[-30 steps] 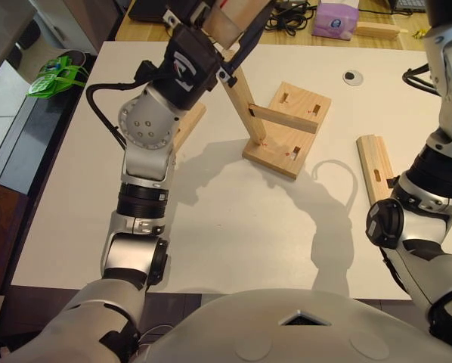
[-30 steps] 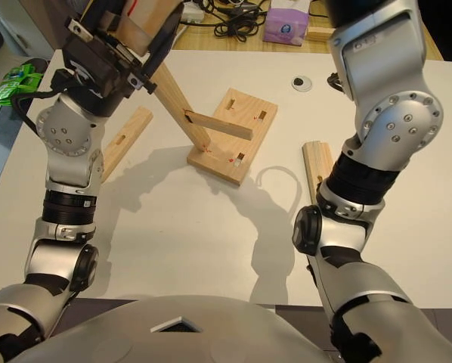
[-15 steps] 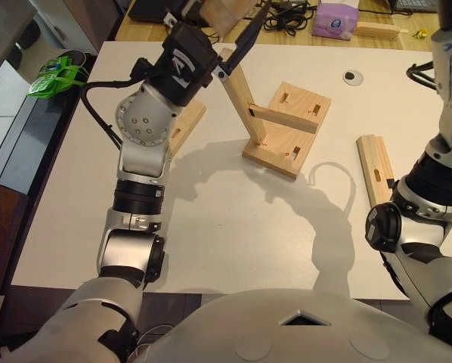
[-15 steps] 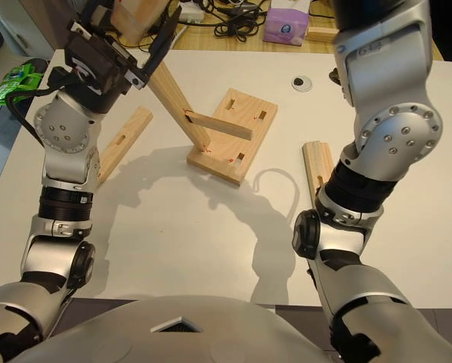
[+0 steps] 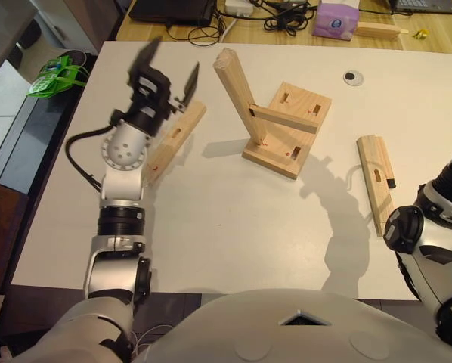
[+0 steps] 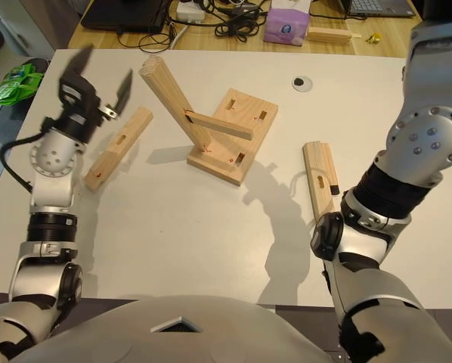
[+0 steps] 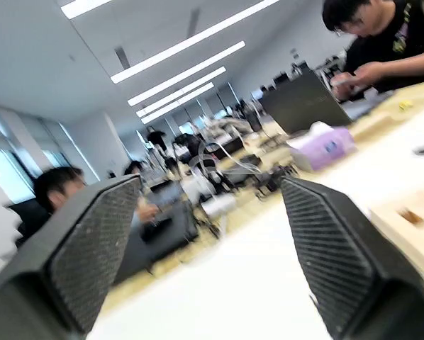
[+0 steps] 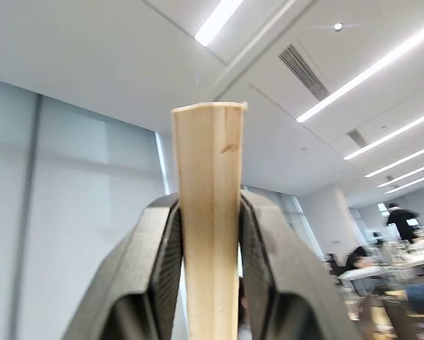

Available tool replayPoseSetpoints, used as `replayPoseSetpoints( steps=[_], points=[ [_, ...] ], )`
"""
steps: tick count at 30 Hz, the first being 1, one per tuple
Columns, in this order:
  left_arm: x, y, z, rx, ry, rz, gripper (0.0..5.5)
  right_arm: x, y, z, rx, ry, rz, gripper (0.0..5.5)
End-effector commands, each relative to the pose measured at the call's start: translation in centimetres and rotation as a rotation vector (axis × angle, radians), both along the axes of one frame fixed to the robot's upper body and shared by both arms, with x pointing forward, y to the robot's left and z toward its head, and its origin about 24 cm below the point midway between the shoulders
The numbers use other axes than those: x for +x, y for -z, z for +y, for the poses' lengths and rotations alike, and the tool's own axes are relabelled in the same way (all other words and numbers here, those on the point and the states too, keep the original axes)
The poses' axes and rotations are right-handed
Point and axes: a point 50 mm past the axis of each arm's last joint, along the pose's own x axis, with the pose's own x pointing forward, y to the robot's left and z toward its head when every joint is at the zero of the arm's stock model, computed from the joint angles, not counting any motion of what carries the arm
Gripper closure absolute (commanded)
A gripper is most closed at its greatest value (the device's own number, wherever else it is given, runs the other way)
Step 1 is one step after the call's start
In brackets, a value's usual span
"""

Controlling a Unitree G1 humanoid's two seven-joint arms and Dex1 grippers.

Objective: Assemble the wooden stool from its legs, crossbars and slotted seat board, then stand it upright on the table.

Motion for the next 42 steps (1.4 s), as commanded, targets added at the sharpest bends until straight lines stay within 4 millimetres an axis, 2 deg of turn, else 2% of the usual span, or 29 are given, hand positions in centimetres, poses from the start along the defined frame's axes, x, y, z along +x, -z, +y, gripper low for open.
replayPoseSetpoints(
  steps=[1,5,9,12,15,20,23,26,30,35,42],
  points=[
    [-1.1,4.8,-1.9,0.054,0.077,0.226,1.87,0.3,1.3,-1.0,-0.083,0.074,0.047,4.48],
    [-1.9,7.2,-3.1,0.143,0.118,0.329,1.87,0.2,3.1,-2.1,-0.134,0.117,0.104,4.48],
    [-3.6,9.9,-4.5,0.246,0.171,0.465,1.87,0.4,5.8,-3.8,-0.134,0.169,0.211,4.48],
    [-4.9,10.9,-5.8,0.274,0.242,0.539,1.87,0.6,6.8,-4.5,-0.121,0.181,0.255,4.48],
    [-5.4,10.6,-7.2,0.250,0.292,0.543,1.87,0.8,7.7,-5.1,-0.107,0.176,0.304,4.48],
    [-6.4,9.3,-10.5,0.196,0.367,0.527,1.87,0.9,11.3,-7.7,0.013,0.211,0.466,4.48],
    [-7.2,9.0,-11.8,0.163,0.377,0.541,1.87,0.5,13.5,-8.5,0.091,0.228,0.556,4.48],
    [-7.7,8.8,-13.1,0.128,0.388,0.556,1.87,0.0,15.1,-7.9,0.190,0.192,0.627,4.48],
    [-7.7,8.3,-13.9,0.099,0.386,0.563,1.87,-0.3,15.9,-7.1,0.224,0.148,0.678,4.48],
    [-7.3,7.5,-14.7,0.076,0.372,0.549,1.87,-1.3,16.8,-6.8,0.202,0.125,0.733,4.48],
    [-7.2,6.9,-16.7,0.007,0.367,0.539,1.87,-2.6,18.2,-6.3,0.128,0.107,0.804,4.48]
  ],
)
